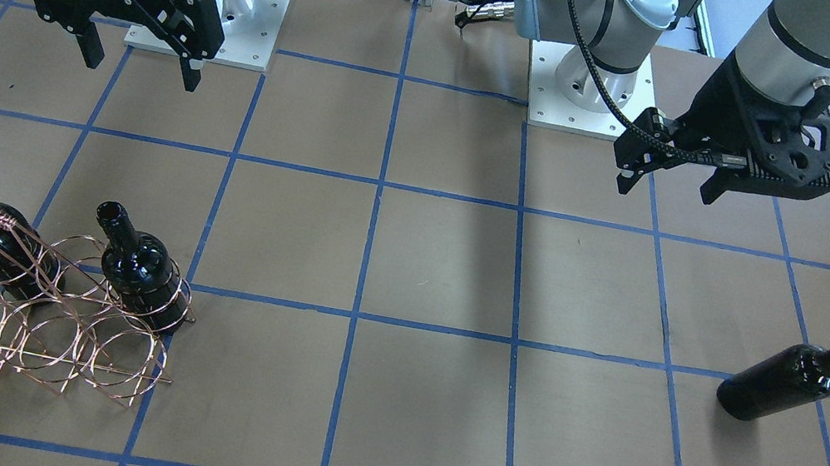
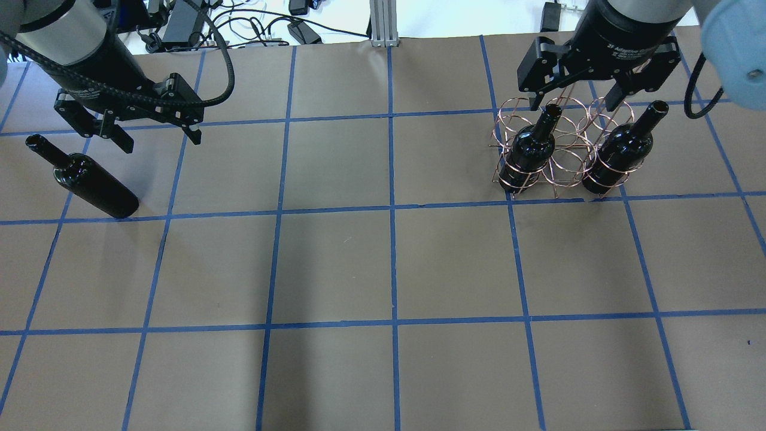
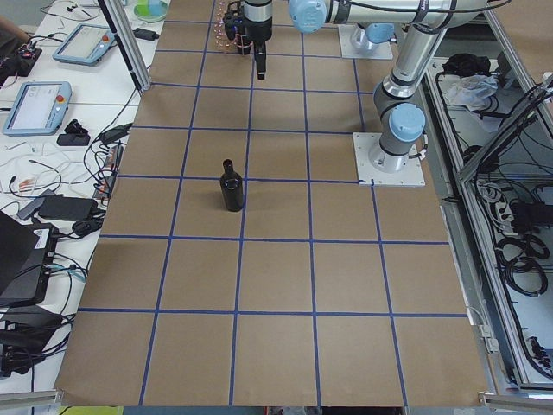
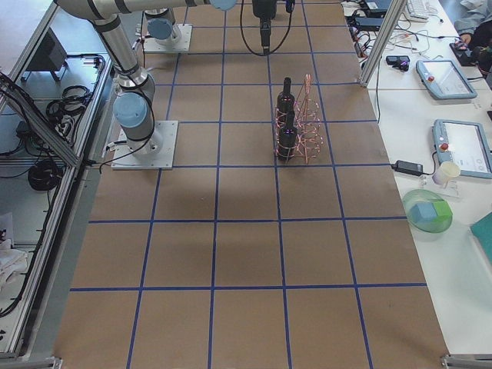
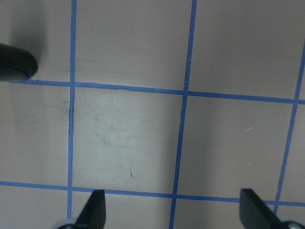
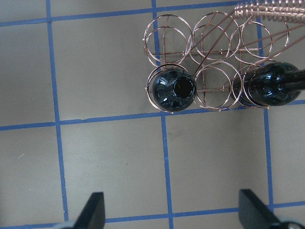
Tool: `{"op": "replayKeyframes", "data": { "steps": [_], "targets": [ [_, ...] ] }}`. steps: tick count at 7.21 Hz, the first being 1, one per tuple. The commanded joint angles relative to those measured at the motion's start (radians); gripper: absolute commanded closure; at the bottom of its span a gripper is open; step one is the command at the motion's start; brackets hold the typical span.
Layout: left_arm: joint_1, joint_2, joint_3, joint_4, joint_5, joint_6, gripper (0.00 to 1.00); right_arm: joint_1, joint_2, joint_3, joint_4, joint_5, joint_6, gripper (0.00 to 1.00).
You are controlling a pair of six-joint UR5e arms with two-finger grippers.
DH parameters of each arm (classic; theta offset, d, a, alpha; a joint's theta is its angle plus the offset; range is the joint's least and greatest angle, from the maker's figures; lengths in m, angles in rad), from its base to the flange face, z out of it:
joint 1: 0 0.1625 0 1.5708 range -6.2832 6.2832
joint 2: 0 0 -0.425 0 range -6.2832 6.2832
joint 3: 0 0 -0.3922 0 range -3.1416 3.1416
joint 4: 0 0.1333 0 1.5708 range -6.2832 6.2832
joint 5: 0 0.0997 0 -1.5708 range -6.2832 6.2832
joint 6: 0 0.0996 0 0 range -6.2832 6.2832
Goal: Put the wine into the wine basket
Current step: 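Move the left gripper over the neck of the lying dark bottle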
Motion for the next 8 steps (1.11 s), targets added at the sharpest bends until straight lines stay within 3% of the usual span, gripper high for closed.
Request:
{"op": "replayKeyframes", "data": {
  "steps": [1, 5, 8],
  "targets": [
    [0.022, -0.004, 0.004, 0.004, 0.001, 0.021, 0.0, -0.007, -0.002, 0.003, 0.006, -0.003, 0.006, 0.0],
    [0.316, -0.031, 0.03, 0.015, -0.003, 0.346, 0.0, -0.007, -0.003, 0.043, 0.008, 0.002, 0.008, 0.0],
    [0.427, -0.097, 0.035, 0.108, 0.011, 0.538, 0.0, -0.005, -0.003, 0.043, 0.008, 0.0, 0.006, 0.0]
  ]
}}
